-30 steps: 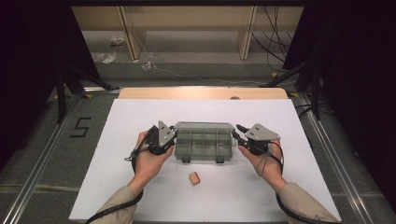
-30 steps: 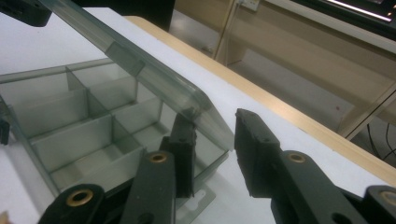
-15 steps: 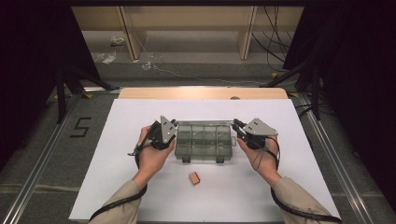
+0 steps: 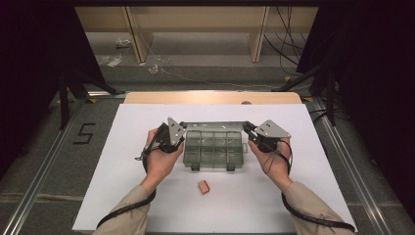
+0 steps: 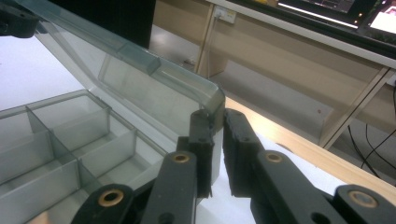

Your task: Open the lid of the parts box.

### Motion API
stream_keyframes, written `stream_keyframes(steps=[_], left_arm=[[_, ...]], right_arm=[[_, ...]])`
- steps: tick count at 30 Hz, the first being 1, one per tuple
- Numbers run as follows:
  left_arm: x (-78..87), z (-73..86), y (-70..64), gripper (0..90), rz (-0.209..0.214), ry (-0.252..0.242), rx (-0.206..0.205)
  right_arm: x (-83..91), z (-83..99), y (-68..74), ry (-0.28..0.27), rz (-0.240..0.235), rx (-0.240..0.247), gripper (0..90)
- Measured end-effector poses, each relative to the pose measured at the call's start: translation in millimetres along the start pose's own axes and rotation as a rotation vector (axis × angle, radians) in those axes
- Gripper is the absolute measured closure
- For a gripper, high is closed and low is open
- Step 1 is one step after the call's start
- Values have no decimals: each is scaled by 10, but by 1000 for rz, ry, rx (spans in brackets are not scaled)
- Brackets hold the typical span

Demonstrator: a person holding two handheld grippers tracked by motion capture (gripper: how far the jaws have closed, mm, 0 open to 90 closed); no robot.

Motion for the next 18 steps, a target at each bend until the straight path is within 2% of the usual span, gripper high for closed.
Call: stream_keyframes(steps=[18], left_arm=[[-39, -55, 41, 813, 7, -4, 19]], right_arm=[[-75, -61, -75, -7, -2, -40, 842]])
Point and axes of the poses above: each handheld gripper's, and its own axes: x roughly backward along the jaws, z roughly out of its underside, y roughly to its left, the point moved 9 cm from there along -x, roughly forward along the jaws, and after that the axes turned 14 degrees about y, right-handed, at the moved point
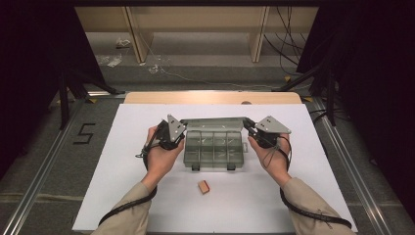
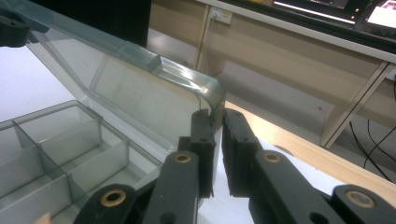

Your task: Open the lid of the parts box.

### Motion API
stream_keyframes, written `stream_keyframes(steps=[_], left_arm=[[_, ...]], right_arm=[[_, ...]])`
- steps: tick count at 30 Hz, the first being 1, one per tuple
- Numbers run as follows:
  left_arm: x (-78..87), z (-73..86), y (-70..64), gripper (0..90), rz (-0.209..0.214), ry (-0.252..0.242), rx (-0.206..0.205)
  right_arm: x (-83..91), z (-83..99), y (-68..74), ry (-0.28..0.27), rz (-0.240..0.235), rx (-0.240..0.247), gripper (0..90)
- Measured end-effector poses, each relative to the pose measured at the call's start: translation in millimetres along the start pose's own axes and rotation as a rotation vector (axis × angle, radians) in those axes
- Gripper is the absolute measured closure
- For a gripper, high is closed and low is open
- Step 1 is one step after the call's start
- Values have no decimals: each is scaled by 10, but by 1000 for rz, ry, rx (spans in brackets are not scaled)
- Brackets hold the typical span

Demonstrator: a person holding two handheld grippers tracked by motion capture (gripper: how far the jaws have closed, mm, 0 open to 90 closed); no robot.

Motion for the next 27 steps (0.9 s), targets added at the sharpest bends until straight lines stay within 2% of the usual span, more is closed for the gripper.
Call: stream_keyframes(steps=[27], left_arm=[[-82, -69, 70, 807, 9, -15, 30]], right_arm=[[-99, -70, -74, -6, 3, -36, 849]])
Point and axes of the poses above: each handheld gripper's, and its own axes: x roughly backward along the jaws, z roughly out of its underside, y roughly to its left, the point moved 9 cm from there along -x, roughly forward along the jaws, and after that the axes turned 14 degrees about y, right-handed, at the moved point
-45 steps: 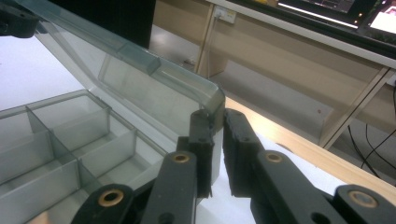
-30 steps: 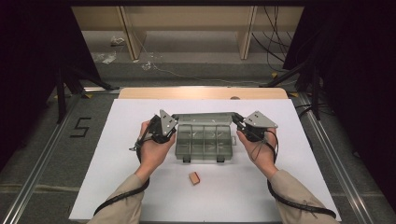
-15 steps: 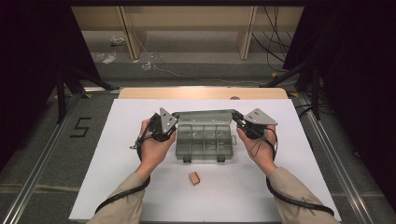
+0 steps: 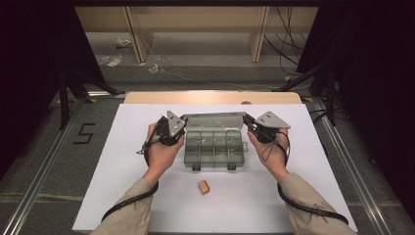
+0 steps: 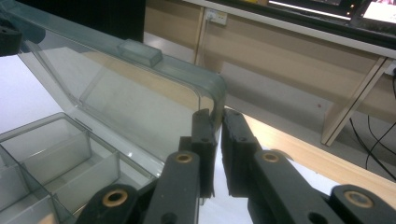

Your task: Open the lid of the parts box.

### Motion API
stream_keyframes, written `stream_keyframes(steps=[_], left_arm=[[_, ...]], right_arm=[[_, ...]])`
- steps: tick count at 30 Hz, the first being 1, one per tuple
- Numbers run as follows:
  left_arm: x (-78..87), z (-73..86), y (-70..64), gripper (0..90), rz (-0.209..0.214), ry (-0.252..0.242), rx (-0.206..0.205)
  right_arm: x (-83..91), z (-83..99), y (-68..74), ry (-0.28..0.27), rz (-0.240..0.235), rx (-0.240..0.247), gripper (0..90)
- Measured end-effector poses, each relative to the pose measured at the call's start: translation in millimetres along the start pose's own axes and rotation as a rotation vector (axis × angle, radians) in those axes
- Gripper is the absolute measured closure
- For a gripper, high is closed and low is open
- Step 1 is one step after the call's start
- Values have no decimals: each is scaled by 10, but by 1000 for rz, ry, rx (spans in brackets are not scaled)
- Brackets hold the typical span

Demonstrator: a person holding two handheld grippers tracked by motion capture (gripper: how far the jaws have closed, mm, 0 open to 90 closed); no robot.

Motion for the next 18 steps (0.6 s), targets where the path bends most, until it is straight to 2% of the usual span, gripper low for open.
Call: stream_keyframes(steps=[18], left_arm=[[-57, -40, 42, 805, -1, -5, 10]], right_arm=[[-57, -37, -36, -1, 0, -17, 849]])
Point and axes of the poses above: each handheld gripper's, and its own axes: x roughly backward along the jaws, z roughly out of its underside, y roughly to its left, the point moved 9 cm from there along -x, roughly forward along the jaws, and after that the axes turned 14 degrees about y, right-handed, at the moved point
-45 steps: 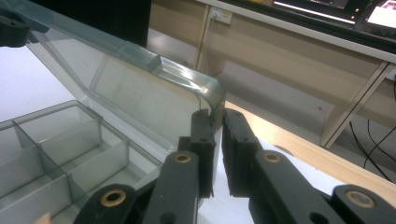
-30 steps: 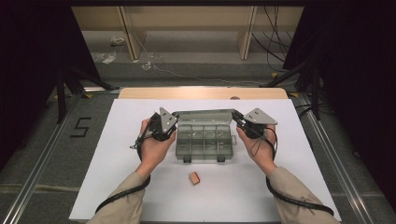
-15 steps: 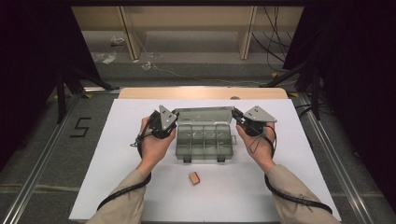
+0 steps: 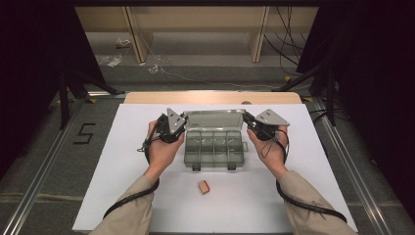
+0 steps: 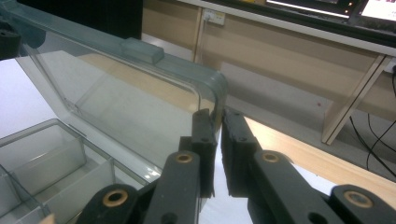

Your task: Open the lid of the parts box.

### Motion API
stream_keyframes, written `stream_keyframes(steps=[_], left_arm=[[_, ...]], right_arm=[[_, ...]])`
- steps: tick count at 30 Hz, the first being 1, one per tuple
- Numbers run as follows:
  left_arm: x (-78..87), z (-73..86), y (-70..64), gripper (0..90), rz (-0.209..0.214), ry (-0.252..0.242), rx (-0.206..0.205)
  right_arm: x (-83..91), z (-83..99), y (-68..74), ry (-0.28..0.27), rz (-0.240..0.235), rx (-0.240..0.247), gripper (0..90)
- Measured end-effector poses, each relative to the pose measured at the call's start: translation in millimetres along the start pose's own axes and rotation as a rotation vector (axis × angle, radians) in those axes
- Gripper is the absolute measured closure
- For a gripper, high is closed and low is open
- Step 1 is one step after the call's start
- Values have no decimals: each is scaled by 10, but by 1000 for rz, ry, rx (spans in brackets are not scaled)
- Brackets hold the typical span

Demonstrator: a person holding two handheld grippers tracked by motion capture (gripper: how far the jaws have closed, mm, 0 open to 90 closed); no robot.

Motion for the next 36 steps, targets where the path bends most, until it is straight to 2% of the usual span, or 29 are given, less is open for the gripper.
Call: stream_keyframes(steps=[36], left_arm=[[-120, -55, 69, 801, 2, -14, 35]], right_arm=[[-119, -50, -64, 2, -4, -32, 848]])
Point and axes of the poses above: each handheld gripper's, and its own axes: x roughly backward along the jaws, z roughly out of its underside, y roughly to its left, the point moved 9 cm from there along -x, roughly forward along the jaws, and after that the axes turned 14 degrees about y, right-handed, at the moved point
